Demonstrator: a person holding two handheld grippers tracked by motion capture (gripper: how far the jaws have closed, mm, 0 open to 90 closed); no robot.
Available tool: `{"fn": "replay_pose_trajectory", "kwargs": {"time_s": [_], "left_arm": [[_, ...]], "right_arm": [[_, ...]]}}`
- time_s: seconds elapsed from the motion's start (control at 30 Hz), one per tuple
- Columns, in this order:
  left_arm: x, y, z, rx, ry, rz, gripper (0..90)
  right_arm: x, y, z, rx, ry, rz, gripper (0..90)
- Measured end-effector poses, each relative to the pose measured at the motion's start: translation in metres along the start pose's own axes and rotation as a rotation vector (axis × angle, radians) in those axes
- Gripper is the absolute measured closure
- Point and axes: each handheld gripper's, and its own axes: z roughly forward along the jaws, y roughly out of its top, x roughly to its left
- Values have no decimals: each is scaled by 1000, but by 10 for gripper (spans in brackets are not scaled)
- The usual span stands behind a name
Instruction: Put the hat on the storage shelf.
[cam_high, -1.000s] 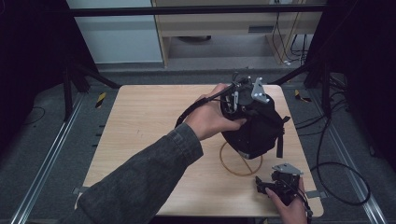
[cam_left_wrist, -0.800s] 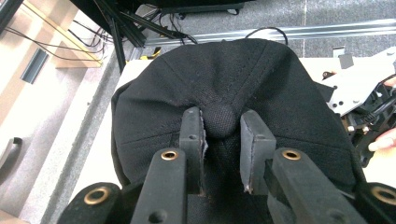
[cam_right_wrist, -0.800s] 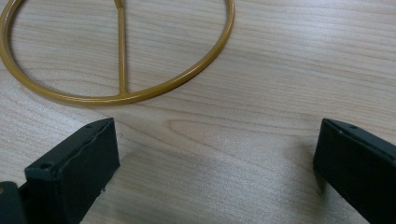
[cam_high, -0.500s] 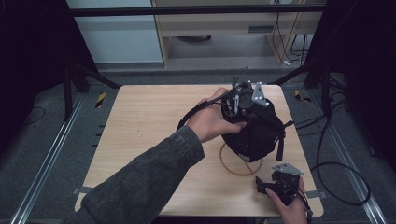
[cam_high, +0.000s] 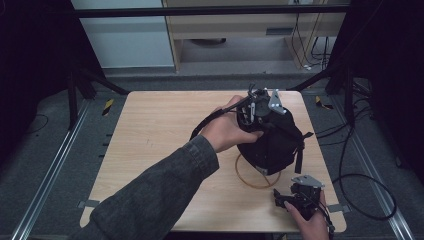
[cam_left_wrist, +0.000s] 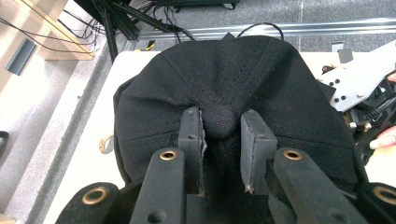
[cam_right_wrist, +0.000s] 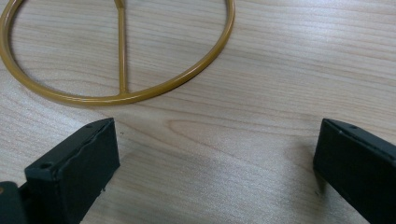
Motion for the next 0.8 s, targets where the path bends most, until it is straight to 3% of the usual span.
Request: {"fn": "replay_pose_trajectory", "kwargs": {"time_s": [0.5,0.8], "left_arm": [[1,-11,2,-14,3,-21,656],[-2,-23,-6,-61,23,-46,328]], "right_arm": [[1,0,0,1,-2,10,4],[1,0,0,2,-2,11,4]]}}
